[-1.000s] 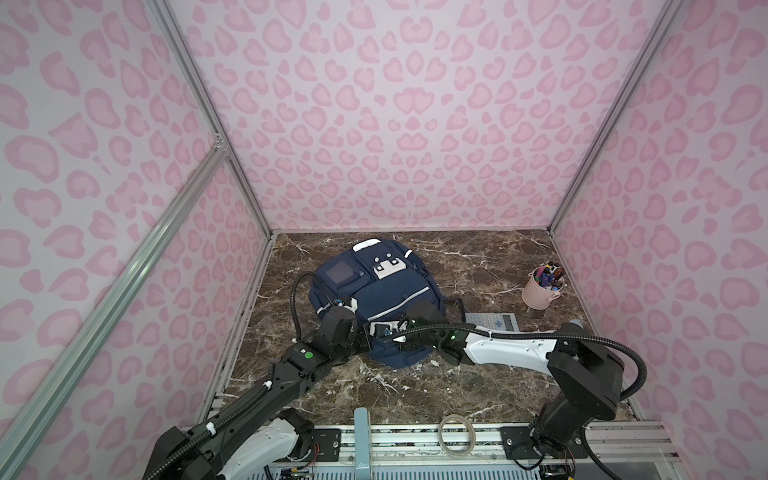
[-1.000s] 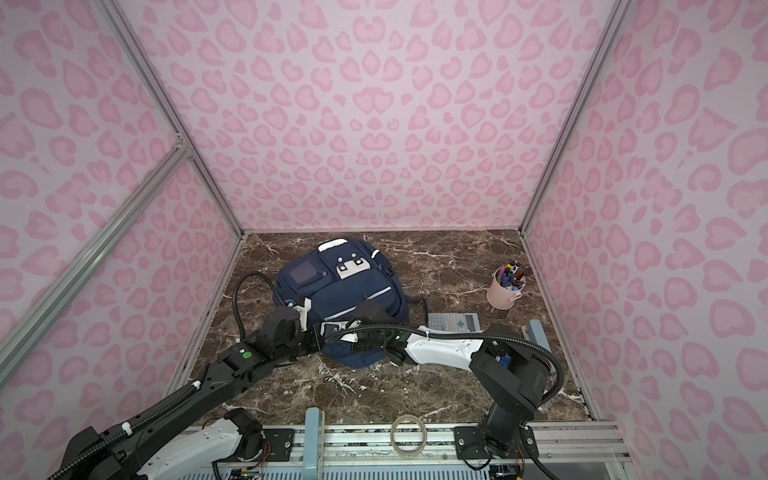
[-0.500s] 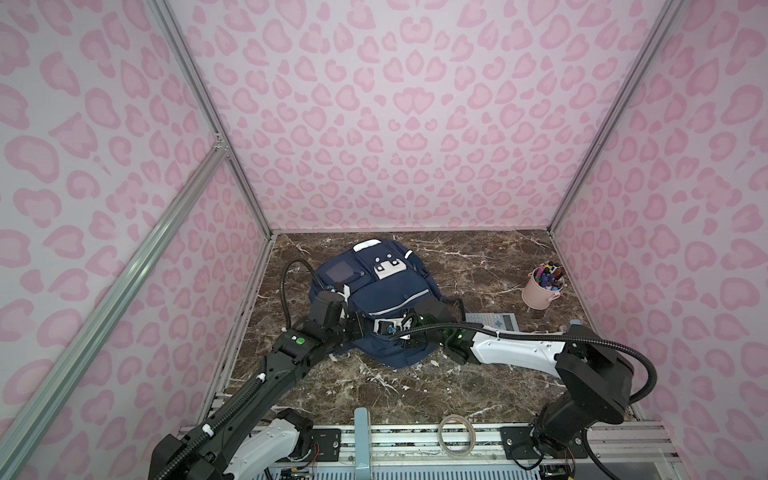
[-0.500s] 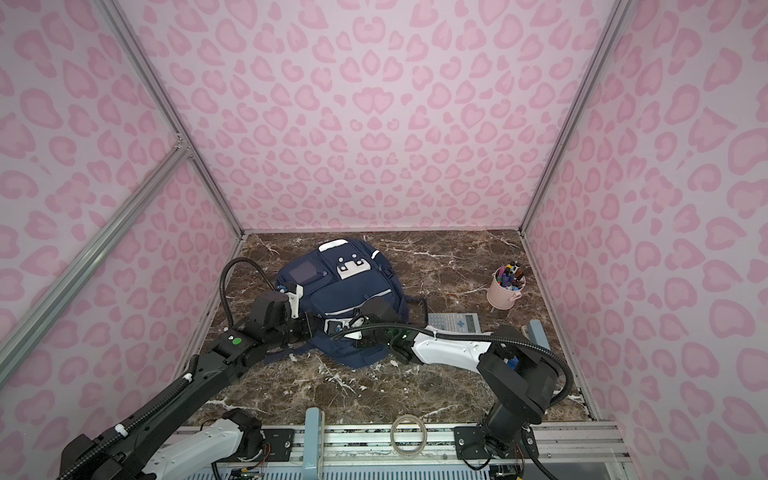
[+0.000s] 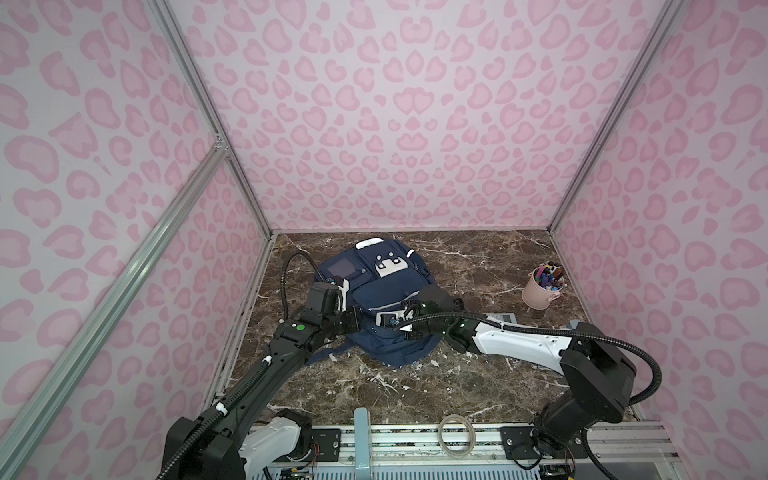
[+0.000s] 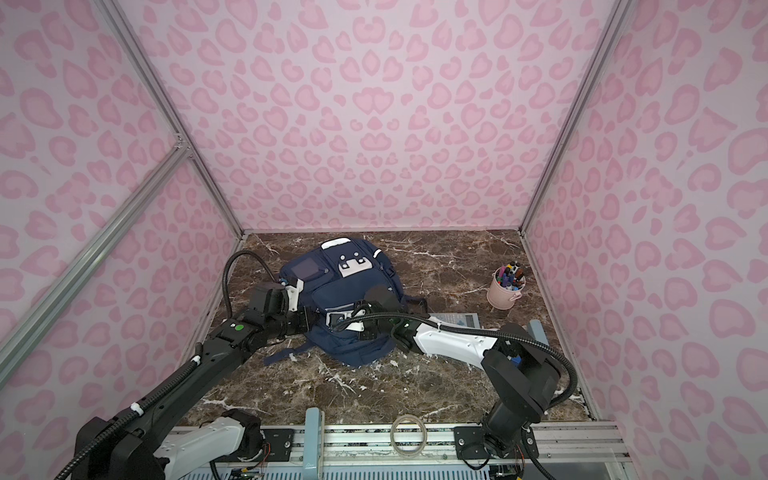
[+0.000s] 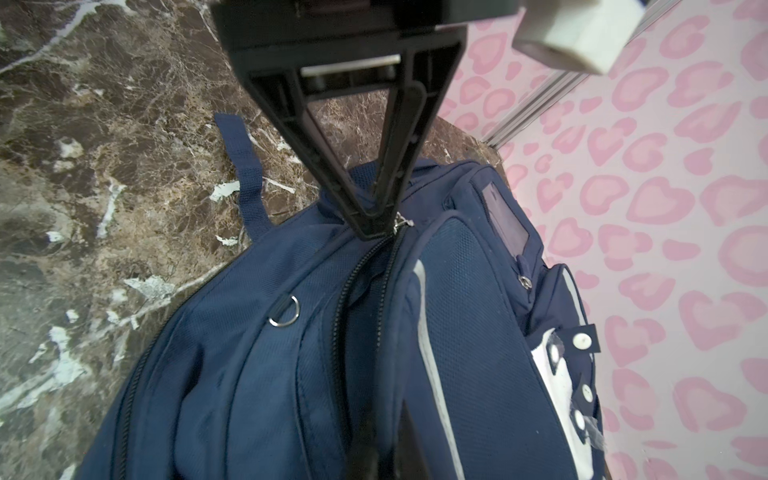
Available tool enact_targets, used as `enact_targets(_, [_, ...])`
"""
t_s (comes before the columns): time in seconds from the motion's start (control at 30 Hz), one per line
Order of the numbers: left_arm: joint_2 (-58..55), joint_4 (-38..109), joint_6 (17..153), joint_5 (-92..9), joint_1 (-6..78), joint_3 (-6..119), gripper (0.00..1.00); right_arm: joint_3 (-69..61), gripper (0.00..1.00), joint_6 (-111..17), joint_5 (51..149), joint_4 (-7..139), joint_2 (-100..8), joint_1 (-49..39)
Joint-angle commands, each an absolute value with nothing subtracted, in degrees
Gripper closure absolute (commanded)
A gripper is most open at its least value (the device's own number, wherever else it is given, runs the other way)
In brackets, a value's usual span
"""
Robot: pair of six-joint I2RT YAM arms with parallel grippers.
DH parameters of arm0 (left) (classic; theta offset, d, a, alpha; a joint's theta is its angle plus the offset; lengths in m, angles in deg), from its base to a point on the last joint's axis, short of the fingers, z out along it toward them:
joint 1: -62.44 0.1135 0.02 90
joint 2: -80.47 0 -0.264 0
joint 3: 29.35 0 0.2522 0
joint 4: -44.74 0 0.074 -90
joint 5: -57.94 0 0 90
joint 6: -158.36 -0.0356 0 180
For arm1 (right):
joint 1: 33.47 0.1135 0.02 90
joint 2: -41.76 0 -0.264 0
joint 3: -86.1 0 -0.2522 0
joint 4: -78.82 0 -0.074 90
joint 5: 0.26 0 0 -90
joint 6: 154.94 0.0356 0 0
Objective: Pack the student bag
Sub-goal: 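Release the zipper pull and move the right gripper to the light-blue calculator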
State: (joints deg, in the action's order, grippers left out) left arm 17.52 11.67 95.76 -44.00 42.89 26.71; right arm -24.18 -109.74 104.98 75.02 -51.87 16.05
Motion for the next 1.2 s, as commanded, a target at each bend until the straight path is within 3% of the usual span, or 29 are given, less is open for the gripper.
enact_targets(0.0, [17.3, 19.1, 94.6, -28.7, 44.1, 26.0, 0.83, -24.0, 1.0, -110.3, 105.5, 64.9, -52.3, 15.6])
enact_targets(0.13, [16.9, 17.3, 94.3, -26.1, 44.2, 27.0, 0.69, -24.0, 1.0, -109.9, 104.9, 64.6, -51.8, 15.5])
enact_targets(0.3, [20.6, 15.2, 94.6, -24.9, 43.0, 27.3, 0.44, -23.0, 0.65, -103.7, 101.3, 63.8, -49.3, 15.6])
enact_targets(0.33, [21.9, 13.8, 94.2, -23.4, 42.0, 27.8, 0.38, -24.5, 0.55, -102.0, 100.3, 65.5, -47.7, 15.6])
enact_targets(0.37, [23.0, 12.5, 93.9, -22.4, 40.7, 28.4, 0.33, -26.3, 0.34, -100.1, 98.3, 67.6, -45.8, 15.9])
enact_targets(0.4, [23.7, 11.8, 93.2, -22.6, 39.5, 28.9, 0.28, -27.8, 0.05, -98.2, 96.3, 69.0, -44.1, 16.1])
enact_targets(0.43, [24.1, 11.0, 92.5, -22.8, 37.7, 29.8, 0.26, -29.1, 0.02, -95.4, 93.0, 69.7, -42.1, 16.6])
enact_targets(0.5, [23.8, 10.2, 90.9, -22.0, 32.7, 31.5, 0.22, -30.2, 0.02, -87.2, 86.1, 68.3, -38.1, 16.8])
enact_targets(0.6, [18.6, 8.2, 86.3, -21.4, 25.1, 36.1, 0.21, -28.7, 0.02, -64.9, 74.6, 58.3, -32.7, 14.3])
enact_targets(0.77, [4.6, 4.1, 79.0, -18.7, 19.2, 44.4, 0.22, -29.8, 0.02, -38.0, 83.1, 40.0, -27.8, 0.4])
enact_targets(1.03, [-3.8, 5.5, 67.9, -21.0, 13.4, 47.9, 0.2, -42.2, 0.02, -31.4, 79.8, 38.1, -18.4, -7.8])
enact_targets(1.17, [-12.1, 0.7, 66.5, -12.6, 9.7, 52.8, 0.19, -45.6, 0.02, -29.8, 82.3, 38.0, -17.0, -14.5])
